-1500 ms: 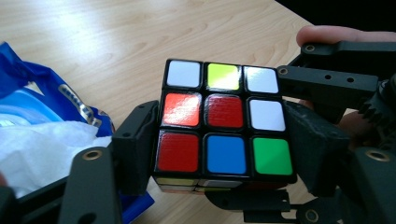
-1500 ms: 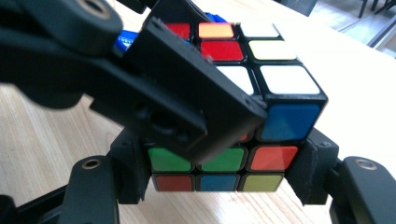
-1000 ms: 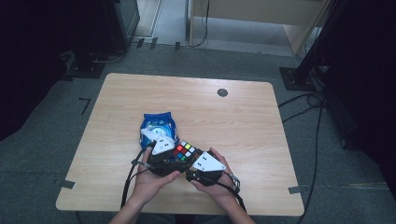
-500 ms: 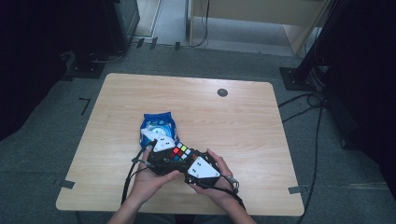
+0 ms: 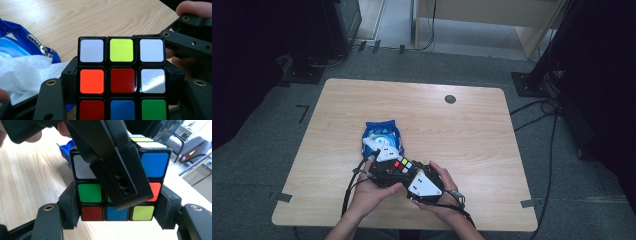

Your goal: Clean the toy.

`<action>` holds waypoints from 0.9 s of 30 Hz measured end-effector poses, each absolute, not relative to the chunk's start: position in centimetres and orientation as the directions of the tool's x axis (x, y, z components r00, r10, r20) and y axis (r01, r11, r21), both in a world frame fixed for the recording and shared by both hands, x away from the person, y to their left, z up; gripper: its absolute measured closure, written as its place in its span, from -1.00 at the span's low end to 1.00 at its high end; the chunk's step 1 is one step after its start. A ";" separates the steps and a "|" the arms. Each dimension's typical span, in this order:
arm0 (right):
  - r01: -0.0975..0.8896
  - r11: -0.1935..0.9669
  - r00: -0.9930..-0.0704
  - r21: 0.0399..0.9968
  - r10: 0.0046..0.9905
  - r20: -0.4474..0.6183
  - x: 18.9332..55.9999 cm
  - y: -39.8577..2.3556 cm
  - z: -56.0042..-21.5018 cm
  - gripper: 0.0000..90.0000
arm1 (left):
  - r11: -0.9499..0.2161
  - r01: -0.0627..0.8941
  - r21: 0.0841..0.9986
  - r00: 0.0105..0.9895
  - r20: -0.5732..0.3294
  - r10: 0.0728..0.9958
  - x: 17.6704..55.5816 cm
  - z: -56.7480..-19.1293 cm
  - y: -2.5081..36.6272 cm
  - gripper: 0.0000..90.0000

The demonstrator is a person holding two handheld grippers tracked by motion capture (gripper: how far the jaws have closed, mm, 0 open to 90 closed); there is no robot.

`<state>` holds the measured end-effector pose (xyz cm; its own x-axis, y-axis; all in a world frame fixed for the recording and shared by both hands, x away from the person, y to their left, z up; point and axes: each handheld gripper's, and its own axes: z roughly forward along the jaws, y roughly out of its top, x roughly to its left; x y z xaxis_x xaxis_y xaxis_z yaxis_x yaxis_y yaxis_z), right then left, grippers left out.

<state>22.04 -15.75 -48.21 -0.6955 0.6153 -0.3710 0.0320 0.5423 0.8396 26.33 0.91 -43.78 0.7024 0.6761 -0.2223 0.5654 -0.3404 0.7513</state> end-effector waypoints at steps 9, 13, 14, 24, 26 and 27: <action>0.126 0.439 -0.700 0.890 0.675 -0.234 23.2 -17.1 -48.1 -0.19 | -0.184 0.468 0.864 0.658 -0.201 0.726 26.9 -41.9 6.3 -0.25; 0.197 0.349 -0.688 0.916 0.715 -0.124 24.3 -17.5 -47.8 -0.11 | -0.095 0.397 0.913 0.634 -0.198 0.747 27.0 -41.5 9.5 -0.24; 0.222 0.329 -0.682 0.918 0.726 -0.096 24.7 -17.4 -47.8 -0.09 | -0.088 0.390 0.917 0.636 -0.199 0.746 27.1 -41.6 10.1 -0.25; 0.379 0.263 -0.710 0.887 0.697 0.097 29.0 -13.5 -47.9 0.05 | -0.107 0.355 0.929 0.659 -0.167 0.734 27.0 -42.7 11.5 -0.25; 0.406 0.252 -0.708 0.879 0.695 0.128 29.7 -12.7 -48.0 0.12 | -0.109 0.353 0.929 0.668 -0.169 0.724 26.9 -43.0 11.2 -0.25; 0.429 0.245 -0.702 0.870 0.696 0.150 30.1 -12.4 -48.2 0.15 | -0.113 0.353 0.929 0.672 -0.168 0.721 26.9 -43.1 11.1 -0.25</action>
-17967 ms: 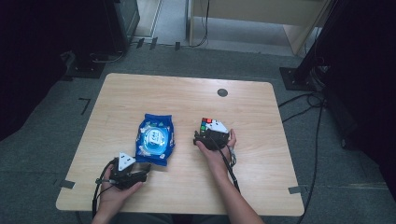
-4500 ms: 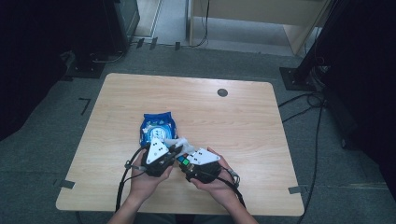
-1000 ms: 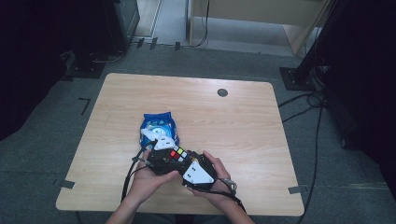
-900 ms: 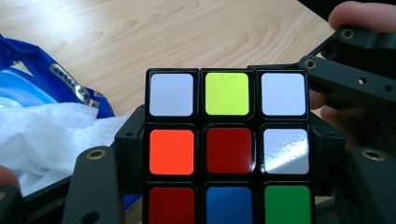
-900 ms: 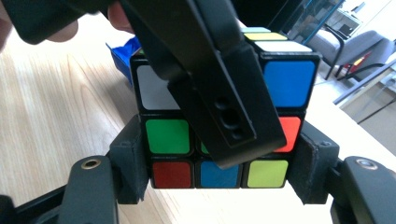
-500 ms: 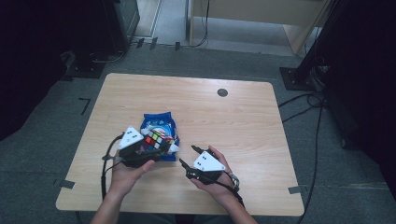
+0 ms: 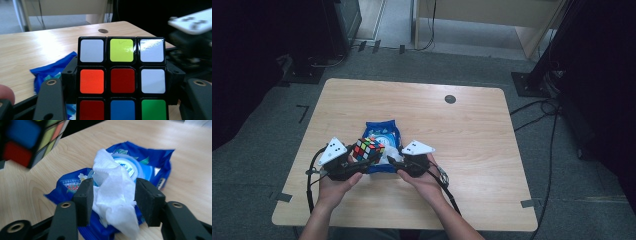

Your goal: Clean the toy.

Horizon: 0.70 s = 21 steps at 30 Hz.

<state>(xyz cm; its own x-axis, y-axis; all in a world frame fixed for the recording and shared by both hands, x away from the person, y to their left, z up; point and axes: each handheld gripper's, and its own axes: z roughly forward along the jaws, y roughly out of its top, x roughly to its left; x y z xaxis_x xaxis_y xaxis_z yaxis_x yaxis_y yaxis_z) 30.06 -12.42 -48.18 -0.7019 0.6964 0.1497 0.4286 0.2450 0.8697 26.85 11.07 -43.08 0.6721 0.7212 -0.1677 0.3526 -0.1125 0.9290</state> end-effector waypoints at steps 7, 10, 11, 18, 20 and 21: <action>0.521 0.269 -0.667 0.810 0.721 0.189 31.3 -11.7 -49.5 0.77 | -0.136 0.356 0.924 0.677 -0.155 0.719 26.8 -43.5 10.5 -0.25; 0.523 0.242 -0.675 0.817 0.703 0.224 31.4 -12.5 -49.2 1.00 | -0.137 0.354 0.925 0.678 -0.153 0.719 26.8 -43.5 10.4 -0.25; 0.519 0.234 -0.677 0.822 0.700 0.227 31.4 -12.8 -49.0 1.00 | -0.136 0.351 0.926 0.678 -0.151 0.720 26.8 -43.5 10.4 -0.24; 0.432 0.203 -0.669 0.879 0.725 0.162 30.3 -15.9 -46.7 1.00 | -0.127 0.341 0.931 0.684 -0.153 0.713 26.6 -43.3 10.4 -0.25; 0.419 0.204 -0.652 0.885 0.746 0.137 29.9 -17.4 -46.3 1.00 | -0.131 0.340 0.931 0.687 -0.150 0.711 26.6 -43.3 10.4 -0.25; 0.416 0.205 -0.642 0.886 0.756 0.127 29.6 -18.3 -46.2 1.00 | -0.131 0.339 0.932 0.689 -0.151 0.709 26.6 -43.3 10.3 -0.25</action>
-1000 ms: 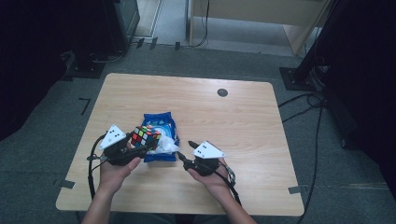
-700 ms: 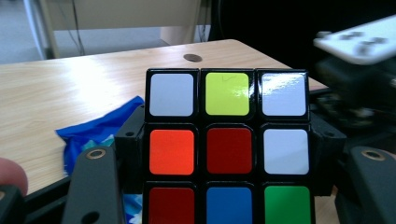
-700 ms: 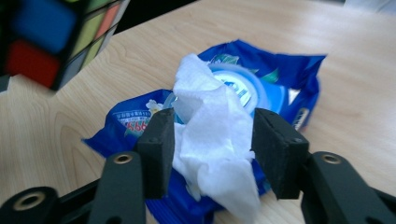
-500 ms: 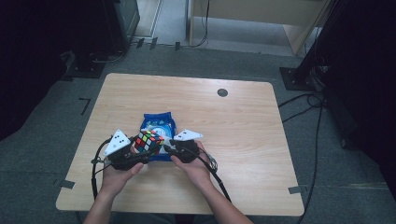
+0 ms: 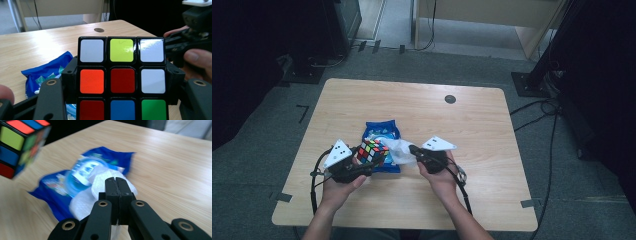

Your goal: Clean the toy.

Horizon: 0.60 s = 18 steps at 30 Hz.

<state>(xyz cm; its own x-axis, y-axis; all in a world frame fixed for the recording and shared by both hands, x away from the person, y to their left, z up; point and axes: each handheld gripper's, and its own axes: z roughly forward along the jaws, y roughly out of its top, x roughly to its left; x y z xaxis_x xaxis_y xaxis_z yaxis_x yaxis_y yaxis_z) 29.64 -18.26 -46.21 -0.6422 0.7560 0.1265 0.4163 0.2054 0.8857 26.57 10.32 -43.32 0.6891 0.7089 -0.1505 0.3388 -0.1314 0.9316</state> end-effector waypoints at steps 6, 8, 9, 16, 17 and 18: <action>0.402 0.228 -0.577 0.887 0.815 0.052 28.1 -23.5 -46.0 1.00 | -0.139 0.342 0.929 0.701 -0.154 0.696 26.6 -43.7 9.7 -0.25; 0.395 0.232 -0.557 0.889 0.830 0.031 27.5 -25.0 -45.9 1.00 | -0.141 0.340 0.930 0.706 -0.153 0.692 26.5 -43.8 9.4 -0.25; 0.393 0.233 -0.545 0.890 0.838 0.021 27.2 -25.6 -46.0 1.00 | -0.141 0.342 0.929 0.707 -0.155 0.690 26.5 -43.8 9.3 -0.25; 0.385 0.214 -0.510 0.898 0.860 0.014 26.5 -27.2 -46.1 1.00 | -0.161 0.338 0.927 0.718 -0.143 0.681 26.4 -44.0 8.5 -0.25; 0.386 0.214 -0.518 0.897 0.855 0.018 26.6 -26.9 -46.2 1.00 | -0.160 0.340 0.927 0.718 -0.146 0.680 26.4 -44.1 8.5 -0.25; 0.390 0.213 -0.529 0.896 0.848 0.028 26.7 -26.6 -46.4 1.00 | -0.163 0.340 0.926 0.720 -0.145 0.678 26.4 -44.1 8.4 -0.25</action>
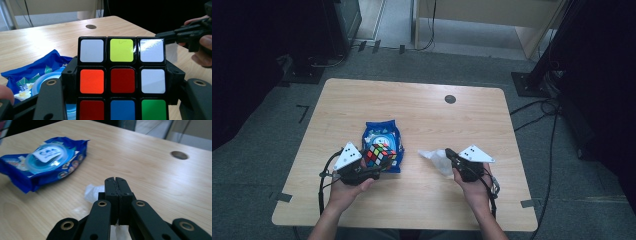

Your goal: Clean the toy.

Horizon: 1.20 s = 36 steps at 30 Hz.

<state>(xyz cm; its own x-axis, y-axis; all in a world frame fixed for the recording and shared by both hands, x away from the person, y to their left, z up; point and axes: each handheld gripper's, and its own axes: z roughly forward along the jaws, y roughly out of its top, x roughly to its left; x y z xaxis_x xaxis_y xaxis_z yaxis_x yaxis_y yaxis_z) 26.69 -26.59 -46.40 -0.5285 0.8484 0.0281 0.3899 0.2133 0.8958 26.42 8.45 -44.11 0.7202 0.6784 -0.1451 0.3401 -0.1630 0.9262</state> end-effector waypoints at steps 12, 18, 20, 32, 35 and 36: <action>0.502 0.206 -0.549 0.840 0.827 0.125 27.6 -25.9 -47.6 0.38 | -0.177 0.340 0.924 0.728 -0.139 0.672 26.4 -44.4 8.0 -0.25; 0.628 0.147 -0.357 0.765 0.927 0.115 27.9 -25.4 -49.9 0.05 | -0.195 0.330 0.924 0.732 -0.120 0.671 26.2 -44.4 7.6 -0.25; 0.645 0.146 -0.325 0.750 0.941 0.096 27.8 -25.0 -50.4 0.03 | -0.198 0.326 0.924 0.733 -0.115 0.671 26.1 -44.3 7.5 -0.25; 0.663 0.189 -0.317 0.724 0.948 0.042 27.5 -24.9 -51.5 0.79 | -0.205 0.314 0.927 0.749 -0.109 0.654 25.9 -44.5 6.9 -0.25; 0.668 0.171 -0.346 0.725 0.933 0.099 27.6 -25.3 -51.4 0.98 | -0.206 0.299 0.932 0.764 -0.104 0.637 25.7 -44.6 6.7 -0.25; 0.653 0.162 -0.372 0.740 0.919 0.128 27.6 -25.4 -51.3 0.98 | -0.206 0.298 0.932 0.763 -0.103 0.639 25.6 -44.7 6.6 -0.25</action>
